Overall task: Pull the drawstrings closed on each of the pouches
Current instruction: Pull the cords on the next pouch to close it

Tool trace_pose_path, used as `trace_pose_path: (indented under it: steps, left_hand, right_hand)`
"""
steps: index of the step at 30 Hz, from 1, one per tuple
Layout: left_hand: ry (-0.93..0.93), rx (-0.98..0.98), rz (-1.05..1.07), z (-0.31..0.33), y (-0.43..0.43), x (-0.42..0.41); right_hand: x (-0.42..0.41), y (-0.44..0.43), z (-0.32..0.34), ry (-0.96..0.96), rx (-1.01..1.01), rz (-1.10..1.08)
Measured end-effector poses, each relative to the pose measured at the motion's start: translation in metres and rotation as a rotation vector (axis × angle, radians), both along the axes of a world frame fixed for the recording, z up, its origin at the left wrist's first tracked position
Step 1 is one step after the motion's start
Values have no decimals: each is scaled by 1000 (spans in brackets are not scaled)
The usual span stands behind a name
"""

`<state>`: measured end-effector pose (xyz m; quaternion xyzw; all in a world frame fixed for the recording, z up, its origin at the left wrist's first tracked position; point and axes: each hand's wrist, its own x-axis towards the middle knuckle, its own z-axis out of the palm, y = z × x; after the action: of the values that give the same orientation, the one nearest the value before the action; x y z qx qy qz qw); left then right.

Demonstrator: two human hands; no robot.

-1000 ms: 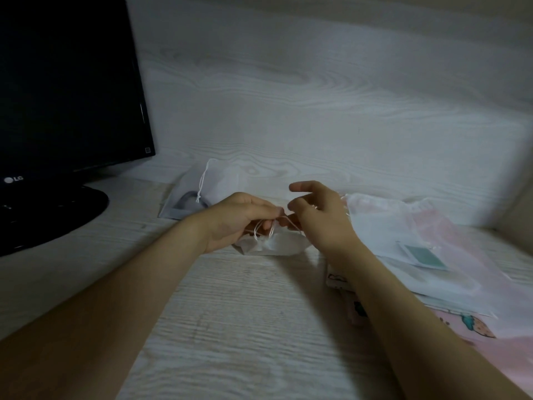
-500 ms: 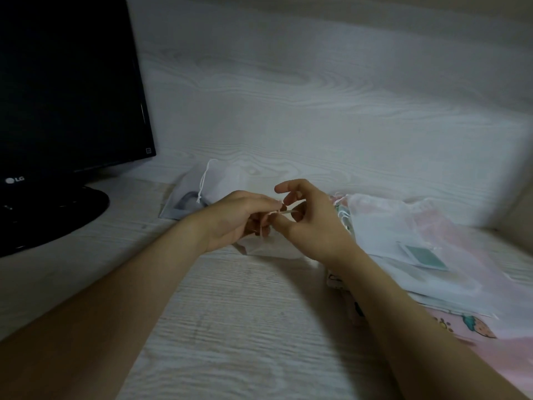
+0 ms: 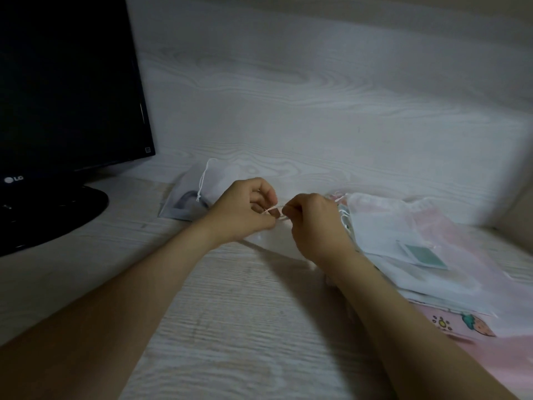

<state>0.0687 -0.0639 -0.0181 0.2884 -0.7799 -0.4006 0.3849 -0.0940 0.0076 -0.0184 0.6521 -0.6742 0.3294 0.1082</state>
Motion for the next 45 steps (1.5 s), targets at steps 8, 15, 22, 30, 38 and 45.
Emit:
trace_pose_path:
  steps: [8, 15, 22, 30, 38, 45]
  left_hand:
    - [-83, -317, 134, -8, -1, -6]
    - [-99, -333, 176, -9, -2, -10]
    - [192, 117, 219, 11, 1, -9]
    - [602, 603, 128, 22, -3, 0]
    - [77, 69, 264, 15, 2, 4]
    - [-217, -367, 201, -5, -2, -2]
  right_hand:
    - [1, 7, 3, -571, 109, 83]
    - [4, 10, 5, -730, 28, 122]
    - [0, 4, 0, -620, -21, 47]
    - [-6, -1, -3, -433, -14, 83]
    - [-11, -9, -11, -42, 37, -132]
    - [-6, 0, -4, -216, 9, -29]
